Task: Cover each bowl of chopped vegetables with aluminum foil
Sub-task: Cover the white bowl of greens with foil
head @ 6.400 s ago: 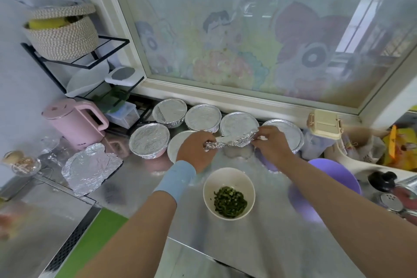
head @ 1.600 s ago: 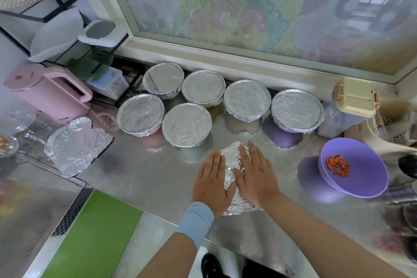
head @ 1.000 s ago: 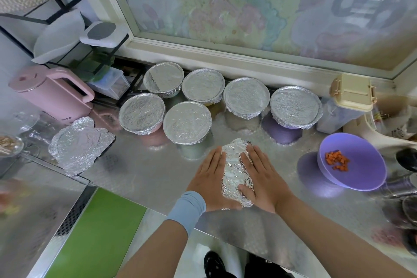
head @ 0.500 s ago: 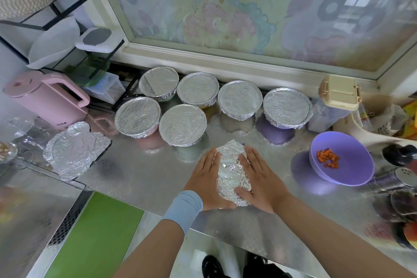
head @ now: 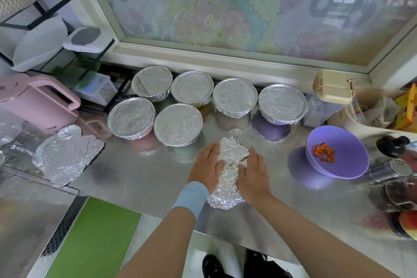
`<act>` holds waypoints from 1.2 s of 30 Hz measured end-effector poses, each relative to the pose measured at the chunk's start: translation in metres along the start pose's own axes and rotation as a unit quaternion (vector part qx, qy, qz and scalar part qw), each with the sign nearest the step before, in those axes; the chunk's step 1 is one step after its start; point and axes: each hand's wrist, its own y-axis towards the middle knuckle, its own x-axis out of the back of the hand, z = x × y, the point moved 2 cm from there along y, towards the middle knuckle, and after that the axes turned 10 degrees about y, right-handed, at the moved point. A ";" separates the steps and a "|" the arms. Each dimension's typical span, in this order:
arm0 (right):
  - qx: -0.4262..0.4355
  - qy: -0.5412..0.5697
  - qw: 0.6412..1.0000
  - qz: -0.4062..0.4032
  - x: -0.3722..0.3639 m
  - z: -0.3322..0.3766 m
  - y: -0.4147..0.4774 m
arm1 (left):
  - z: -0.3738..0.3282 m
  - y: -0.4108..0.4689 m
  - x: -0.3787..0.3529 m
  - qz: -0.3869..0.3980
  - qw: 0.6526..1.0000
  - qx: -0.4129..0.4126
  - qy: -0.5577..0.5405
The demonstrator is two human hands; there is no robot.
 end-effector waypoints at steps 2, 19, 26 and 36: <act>0.010 0.009 1.000 0.003 -0.001 -0.001 0.001 | 0.001 -0.004 -0.005 -0.018 0.999 0.022 -0.018; 0.137 -0.135 0.978 0.087 0.002 0.018 0.039 | 0.000 0.025 0.007 -0.012 0.999 -0.022 -0.020; 0.135 -0.051 0.988 0.045 -0.004 0.004 0.037 | 0.001 0.026 0.001 -0.034 0.999 0.002 -0.017; 0.223 -0.151 0.961 0.065 -0.003 0.018 0.044 | 0.002 0.024 0.000 -0.036 0.997 0.030 -0.059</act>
